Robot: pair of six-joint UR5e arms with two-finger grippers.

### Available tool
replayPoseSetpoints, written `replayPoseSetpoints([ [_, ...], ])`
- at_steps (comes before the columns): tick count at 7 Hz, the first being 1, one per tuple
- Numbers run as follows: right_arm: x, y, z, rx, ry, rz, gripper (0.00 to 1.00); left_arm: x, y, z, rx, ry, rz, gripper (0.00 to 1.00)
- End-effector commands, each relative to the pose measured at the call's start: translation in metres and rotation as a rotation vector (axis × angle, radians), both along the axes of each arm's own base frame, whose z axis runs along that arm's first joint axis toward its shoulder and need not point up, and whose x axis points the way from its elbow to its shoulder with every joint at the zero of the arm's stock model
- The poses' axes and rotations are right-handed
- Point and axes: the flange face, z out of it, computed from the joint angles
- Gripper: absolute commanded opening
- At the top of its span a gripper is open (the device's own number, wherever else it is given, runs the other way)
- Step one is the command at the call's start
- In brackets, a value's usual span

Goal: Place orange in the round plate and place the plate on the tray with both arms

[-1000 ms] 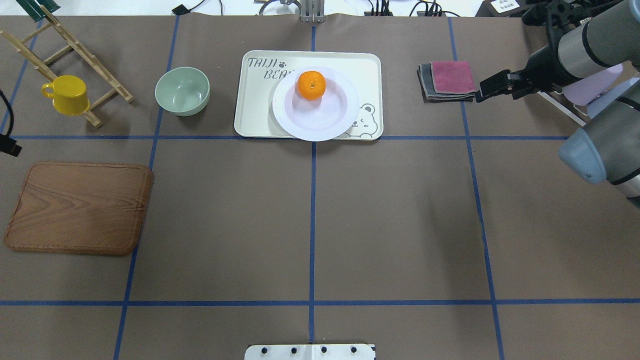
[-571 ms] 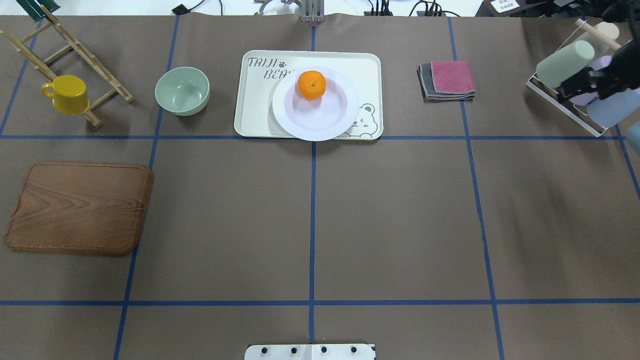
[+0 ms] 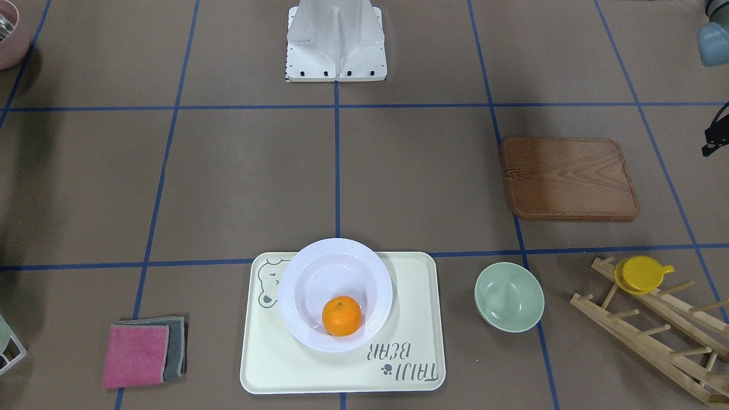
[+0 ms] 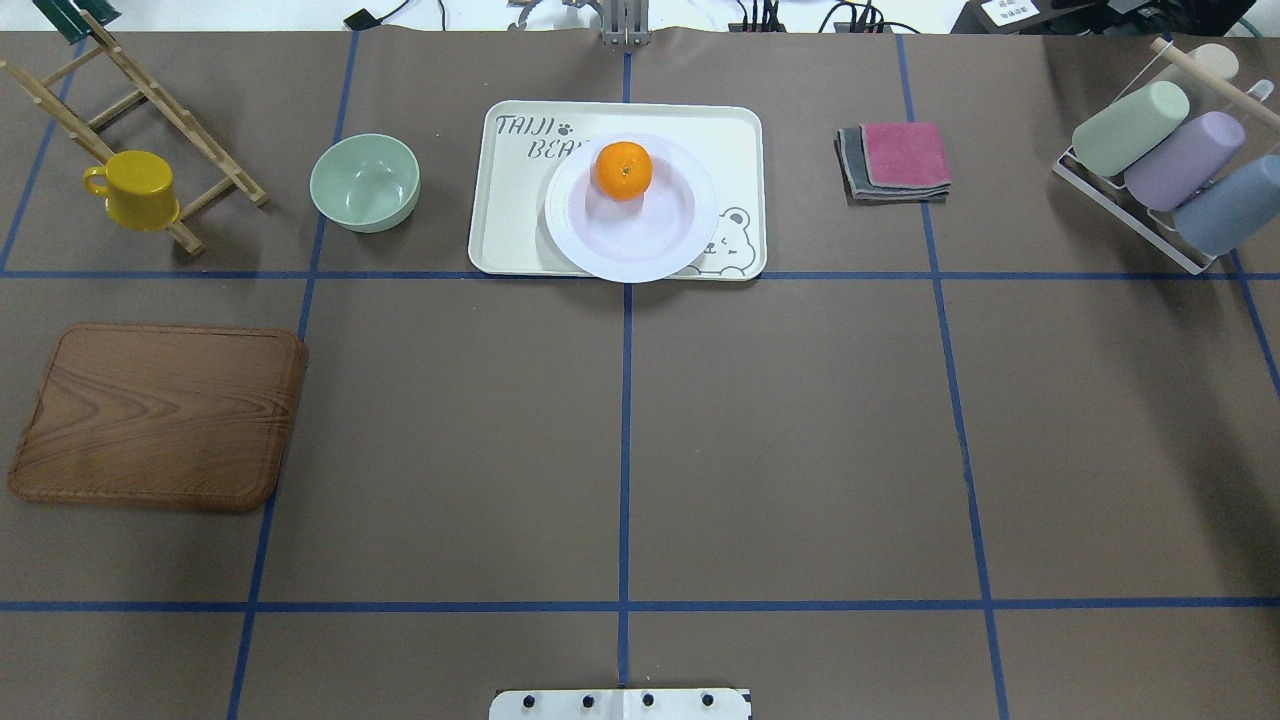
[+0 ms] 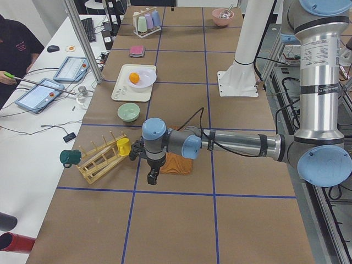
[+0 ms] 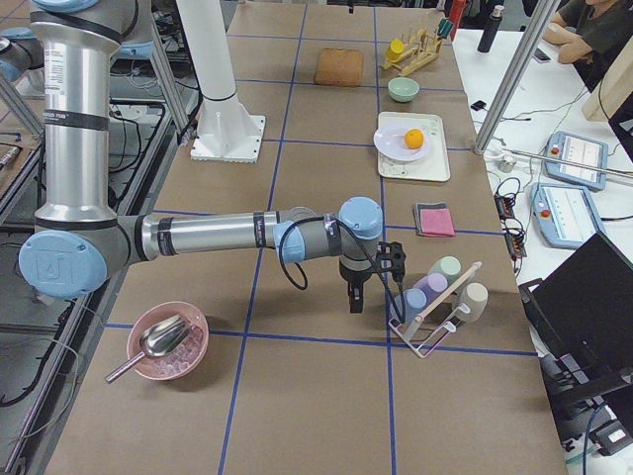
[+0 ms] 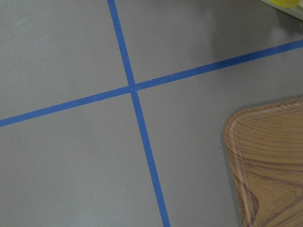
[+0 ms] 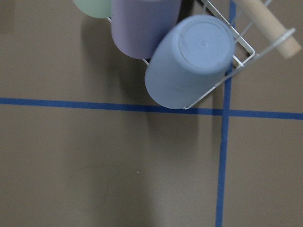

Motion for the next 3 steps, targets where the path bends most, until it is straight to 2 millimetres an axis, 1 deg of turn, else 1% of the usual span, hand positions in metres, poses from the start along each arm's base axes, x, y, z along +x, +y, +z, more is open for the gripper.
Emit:
replayPoseSetpoints([
  [1, 0.0086, 0.0073, 0.0058, -0.006, 0.002, 0.01, 1.0, -0.0028, 0.0024, 0.0027, -0.006, 0.001, -0.005, 0.99],
  [3, 0.0098, 0.0089, 0.0068, -0.01, -0.004, 0.012, 1.0, -0.0031, 0.0051, 0.0047, -0.011, 0.002, -0.005, 0.99],
])
